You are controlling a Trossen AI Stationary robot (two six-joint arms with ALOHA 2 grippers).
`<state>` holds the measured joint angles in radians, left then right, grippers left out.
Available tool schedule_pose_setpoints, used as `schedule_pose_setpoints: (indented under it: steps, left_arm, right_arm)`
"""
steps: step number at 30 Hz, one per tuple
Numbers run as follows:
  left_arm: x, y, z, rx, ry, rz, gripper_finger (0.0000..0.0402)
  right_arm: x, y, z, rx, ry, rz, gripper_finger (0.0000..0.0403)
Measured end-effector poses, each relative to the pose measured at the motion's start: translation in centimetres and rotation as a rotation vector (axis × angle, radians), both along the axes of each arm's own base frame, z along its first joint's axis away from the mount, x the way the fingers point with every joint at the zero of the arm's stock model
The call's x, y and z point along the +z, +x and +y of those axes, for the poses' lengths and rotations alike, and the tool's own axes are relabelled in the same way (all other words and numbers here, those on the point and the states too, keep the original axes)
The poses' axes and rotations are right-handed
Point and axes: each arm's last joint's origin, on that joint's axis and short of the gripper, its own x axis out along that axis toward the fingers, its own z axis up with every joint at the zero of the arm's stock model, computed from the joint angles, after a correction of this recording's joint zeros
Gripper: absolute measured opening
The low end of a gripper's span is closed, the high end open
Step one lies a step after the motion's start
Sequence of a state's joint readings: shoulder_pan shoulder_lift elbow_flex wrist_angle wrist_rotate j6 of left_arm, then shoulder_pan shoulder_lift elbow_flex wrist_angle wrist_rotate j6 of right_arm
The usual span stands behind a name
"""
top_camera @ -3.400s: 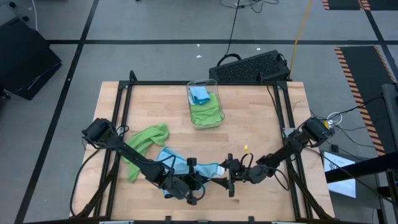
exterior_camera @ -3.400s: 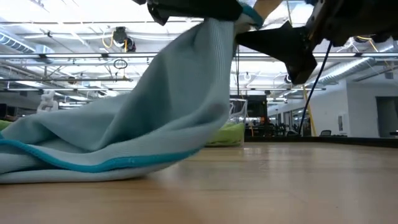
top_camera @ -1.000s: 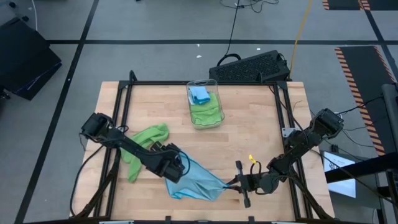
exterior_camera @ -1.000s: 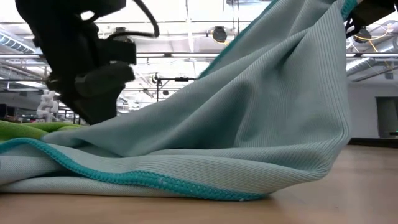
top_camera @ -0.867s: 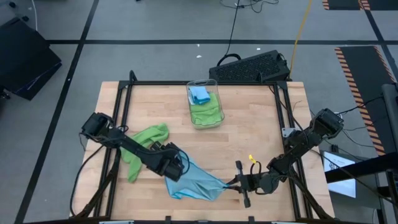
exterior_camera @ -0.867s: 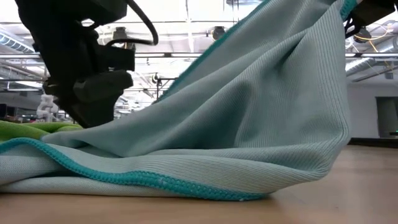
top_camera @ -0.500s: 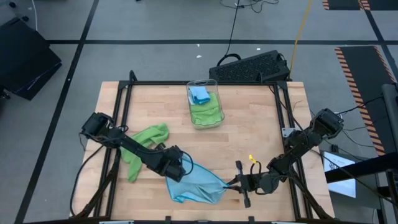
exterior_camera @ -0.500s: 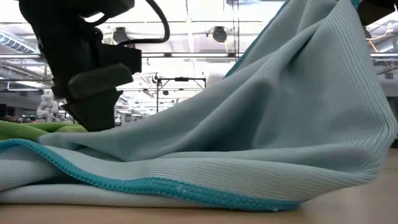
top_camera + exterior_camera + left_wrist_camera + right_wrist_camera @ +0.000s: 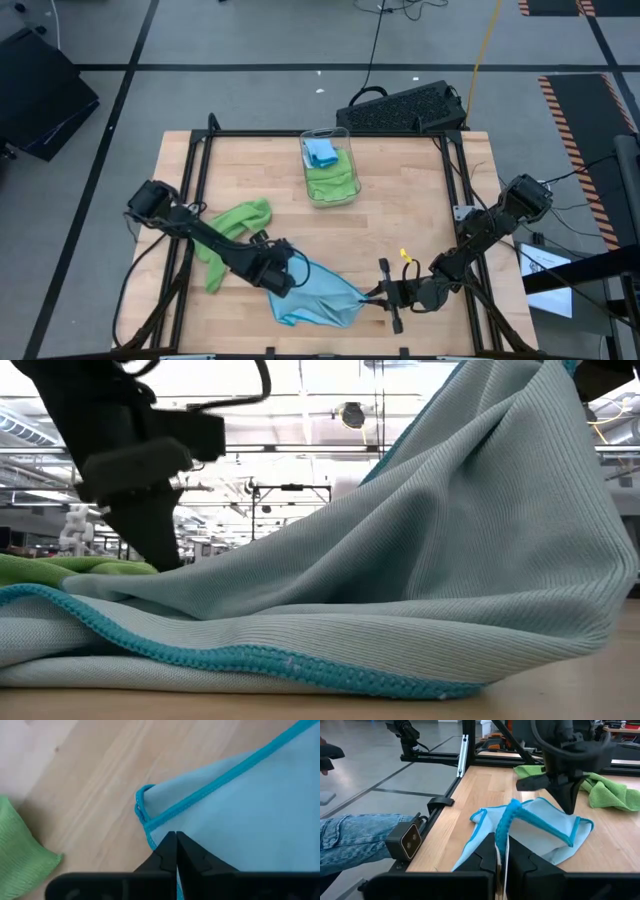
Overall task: Fold microfiber towels
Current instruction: Fold the blue towel
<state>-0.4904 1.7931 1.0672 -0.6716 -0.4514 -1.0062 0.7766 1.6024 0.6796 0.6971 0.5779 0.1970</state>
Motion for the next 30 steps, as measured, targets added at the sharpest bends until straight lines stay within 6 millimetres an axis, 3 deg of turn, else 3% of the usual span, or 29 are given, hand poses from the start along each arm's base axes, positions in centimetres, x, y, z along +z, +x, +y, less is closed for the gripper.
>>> schedule_pose_setpoints:
  steps: [4,7,17,21,26,30]
  left_arm:
    - [0.5,-0.2,-0.9,-0.079,0.028,-0.033,0.0003]
    - [0.4,-0.1,-1.2,-0.042,0.016,-0.065,0.0019]
    - [-0.5,0.8,0.8,0.178,-0.034,-0.086,0.0192]
    - [-1.5,0.7,1.7,0.222,-0.074,-0.046,0.0232]
    - [-2.6,0.3,2.5,0.257,-0.117,-0.062,0.0233]
    - [-2.8,0.5,2.3,0.178,-0.119,-0.074,0.0179]
  right_arm:
    - [0.0,0.0,0.0,-0.001,0.0,0.0,0.0006]
    - [0.0,0.0,0.0,-0.001,0.0,0.0,0.0006]
    - [0.0,0.0,0.0,-0.002,0.002,0.0,0.0006]
    - [0.0,0.0,0.0,-0.002,0.001,0.001,0.0006]
    - [-0.1,0.0,0.0,-0.002,-0.001,0.005,0.0006]
    - [-0.1,0.0,0.0,-0.002,-0.004,0.004,0.0006]
